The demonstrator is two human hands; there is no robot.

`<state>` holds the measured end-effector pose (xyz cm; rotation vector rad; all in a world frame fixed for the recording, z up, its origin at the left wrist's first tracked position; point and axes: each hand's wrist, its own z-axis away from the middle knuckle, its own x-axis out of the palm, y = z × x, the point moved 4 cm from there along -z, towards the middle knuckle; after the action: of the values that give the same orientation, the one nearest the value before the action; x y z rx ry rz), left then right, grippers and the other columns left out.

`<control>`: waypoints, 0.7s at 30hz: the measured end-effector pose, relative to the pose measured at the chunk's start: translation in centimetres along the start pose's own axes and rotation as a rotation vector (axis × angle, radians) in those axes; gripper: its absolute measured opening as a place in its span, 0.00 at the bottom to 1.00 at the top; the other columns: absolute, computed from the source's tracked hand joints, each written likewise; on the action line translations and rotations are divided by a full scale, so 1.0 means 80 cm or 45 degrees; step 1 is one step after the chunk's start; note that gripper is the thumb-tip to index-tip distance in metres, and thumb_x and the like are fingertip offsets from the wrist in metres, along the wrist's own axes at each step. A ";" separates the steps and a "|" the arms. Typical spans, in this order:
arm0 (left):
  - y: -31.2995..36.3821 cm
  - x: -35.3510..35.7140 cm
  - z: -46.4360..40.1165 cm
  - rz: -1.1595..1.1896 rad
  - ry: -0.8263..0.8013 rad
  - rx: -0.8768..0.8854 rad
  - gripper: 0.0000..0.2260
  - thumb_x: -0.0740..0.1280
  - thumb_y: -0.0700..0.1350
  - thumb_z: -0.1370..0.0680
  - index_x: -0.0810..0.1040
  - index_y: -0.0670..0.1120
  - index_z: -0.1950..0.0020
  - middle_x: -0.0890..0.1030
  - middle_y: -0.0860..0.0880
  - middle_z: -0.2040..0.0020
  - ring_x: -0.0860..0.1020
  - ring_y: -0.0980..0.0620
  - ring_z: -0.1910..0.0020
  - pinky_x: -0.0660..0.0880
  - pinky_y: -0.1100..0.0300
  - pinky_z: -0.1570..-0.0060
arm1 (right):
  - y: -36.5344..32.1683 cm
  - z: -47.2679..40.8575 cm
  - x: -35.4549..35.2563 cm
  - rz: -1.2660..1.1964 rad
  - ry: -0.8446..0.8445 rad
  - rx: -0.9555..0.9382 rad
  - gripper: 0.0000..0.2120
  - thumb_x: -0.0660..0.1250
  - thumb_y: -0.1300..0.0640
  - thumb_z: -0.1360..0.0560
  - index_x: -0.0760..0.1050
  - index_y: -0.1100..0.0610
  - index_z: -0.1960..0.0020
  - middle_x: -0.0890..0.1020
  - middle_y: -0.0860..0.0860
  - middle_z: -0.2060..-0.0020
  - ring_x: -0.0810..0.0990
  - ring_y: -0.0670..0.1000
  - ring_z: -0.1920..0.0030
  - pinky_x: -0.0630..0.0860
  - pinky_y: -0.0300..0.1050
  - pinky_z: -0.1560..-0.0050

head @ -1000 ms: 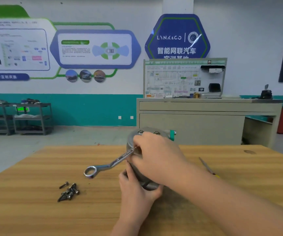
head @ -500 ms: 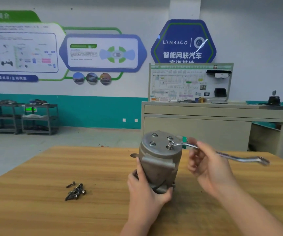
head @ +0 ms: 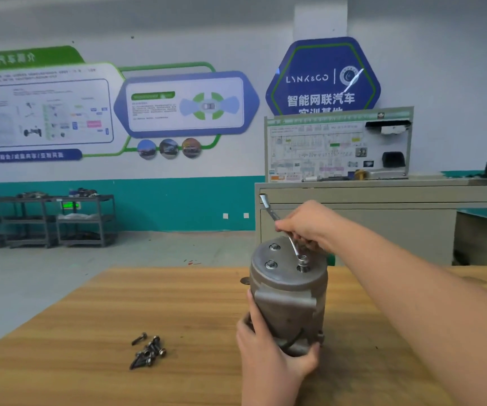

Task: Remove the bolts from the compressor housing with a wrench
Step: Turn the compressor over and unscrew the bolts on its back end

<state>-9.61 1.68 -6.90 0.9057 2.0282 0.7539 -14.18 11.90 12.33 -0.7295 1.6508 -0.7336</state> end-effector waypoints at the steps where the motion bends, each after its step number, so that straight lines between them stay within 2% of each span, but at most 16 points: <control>1: -0.001 0.000 0.000 -0.003 0.019 -0.007 0.62 0.79 0.58 0.45 0.44 0.44 0.23 0.65 0.43 0.42 0.67 0.42 0.37 0.64 0.58 0.34 | -0.010 0.002 0.009 0.123 0.011 -0.091 0.11 0.70 0.54 0.25 0.80 0.62 0.49 0.77 0.52 0.67 0.70 0.48 0.72 0.67 0.39 0.72; 6: 0.000 -0.002 0.000 0.002 -0.003 -0.052 0.63 0.78 0.60 0.46 0.45 0.43 0.22 0.64 0.45 0.42 0.67 0.43 0.37 0.64 0.57 0.34 | -0.040 0.031 0.056 0.742 0.063 -0.404 0.10 0.63 0.54 0.22 0.78 0.58 0.45 0.80 0.53 0.52 0.79 0.55 0.54 0.77 0.47 0.53; 8: -0.001 -0.002 -0.001 0.016 0.006 -0.058 0.64 0.79 0.59 0.47 0.46 0.41 0.22 0.64 0.45 0.42 0.67 0.42 0.37 0.64 0.56 0.34 | -0.042 0.057 0.067 0.980 0.185 -0.568 0.08 0.61 0.55 0.21 0.77 0.55 0.45 0.81 0.54 0.50 0.79 0.56 0.51 0.73 0.46 0.56; 10: -0.003 0.000 -0.002 -0.008 -0.039 -0.080 0.65 0.76 0.63 0.48 0.44 0.43 0.22 0.63 0.46 0.41 0.67 0.43 0.36 0.63 0.57 0.34 | -0.038 0.086 0.072 1.045 0.312 -0.759 0.06 0.61 0.54 0.22 0.75 0.52 0.49 0.80 0.52 0.53 0.79 0.56 0.52 0.67 0.46 0.61; 11: -0.004 -0.001 -0.002 -0.014 -0.054 -0.076 0.65 0.73 0.66 0.49 0.45 0.44 0.21 0.63 0.47 0.41 0.66 0.45 0.36 0.64 0.58 0.34 | -0.034 0.100 0.071 1.018 0.353 -0.839 0.05 0.61 0.51 0.22 0.73 0.51 0.51 0.78 0.50 0.57 0.78 0.55 0.54 0.66 0.46 0.63; 13: -0.005 -0.002 -0.002 -0.027 -0.045 -0.044 0.64 0.68 0.69 0.50 0.47 0.45 0.21 0.65 0.48 0.39 0.66 0.49 0.38 0.65 0.60 0.35 | -0.022 0.118 0.067 0.915 0.404 -0.956 0.09 0.59 0.46 0.22 0.69 0.49 0.57 0.73 0.47 0.64 0.75 0.51 0.60 0.67 0.45 0.65; 15: 0.002 -0.005 -0.004 -0.046 -0.068 0.012 0.63 0.64 0.71 0.45 0.35 0.45 0.22 0.60 0.53 0.30 0.64 0.54 0.37 0.63 0.64 0.35 | -0.008 0.134 0.062 0.841 0.470 -1.048 0.15 0.58 0.41 0.23 0.67 0.48 0.63 0.70 0.45 0.68 0.71 0.48 0.65 0.65 0.42 0.68; 16: 0.008 -0.008 -0.006 -0.045 -0.084 0.051 0.62 0.61 0.74 0.41 0.27 0.45 0.25 0.56 0.56 0.28 0.63 0.56 0.33 0.60 0.65 0.32 | 0.002 0.140 0.059 0.822 0.538 -1.099 0.17 0.57 0.39 0.24 0.67 0.49 0.66 0.70 0.45 0.70 0.71 0.47 0.68 0.63 0.39 0.70; 17: 0.012 -0.012 -0.006 -0.048 -0.086 0.080 0.59 0.54 0.78 0.39 0.23 0.45 0.28 0.54 0.55 0.26 0.60 0.56 0.29 0.56 0.65 0.29 | 0.011 0.148 0.054 0.758 0.614 -1.149 0.19 0.58 0.39 0.25 0.67 0.49 0.68 0.69 0.45 0.72 0.70 0.47 0.71 0.61 0.38 0.71; 18: 0.015 -0.018 -0.005 0.037 -0.093 0.007 0.59 0.50 0.81 0.40 0.25 0.45 0.27 0.52 0.53 0.24 0.56 0.55 0.26 0.53 0.63 0.27 | 0.022 0.154 0.048 0.662 0.694 -1.203 0.19 0.59 0.40 0.25 0.68 0.50 0.69 0.69 0.46 0.73 0.69 0.47 0.72 0.60 0.37 0.72; 19: 0.015 -0.024 -0.004 0.168 -0.063 -0.058 0.61 0.55 0.81 0.41 0.31 0.47 0.24 0.51 0.49 0.22 0.53 0.55 0.24 0.50 0.63 0.26 | 0.034 0.157 0.043 0.535 0.740 -1.249 0.20 0.60 0.41 0.24 0.69 0.51 0.69 0.68 0.45 0.72 0.68 0.46 0.72 0.61 0.37 0.73; 20: 0.013 -0.034 -0.001 0.266 0.005 -0.041 0.56 0.64 0.74 0.38 0.38 0.49 0.23 0.50 0.47 0.21 0.50 0.57 0.23 0.49 0.65 0.27 | 0.046 0.159 0.037 0.390 0.751 -1.274 0.21 0.59 0.41 0.23 0.71 0.52 0.69 0.67 0.43 0.70 0.66 0.43 0.72 0.62 0.36 0.73; 21: 0.014 -0.045 0.003 0.331 0.105 0.079 0.50 0.68 0.66 0.35 0.43 0.51 0.23 0.50 0.47 0.21 0.50 0.59 0.23 0.49 0.67 0.29 | 0.058 0.158 0.032 0.234 0.727 -1.268 0.21 0.59 0.42 0.22 0.74 0.53 0.67 0.66 0.42 0.69 0.66 0.41 0.71 0.64 0.33 0.72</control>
<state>-7.41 -0.52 -4.68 1.2085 2.0379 0.8845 -2.63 11.63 5.01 -1.0795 2.5993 0.0983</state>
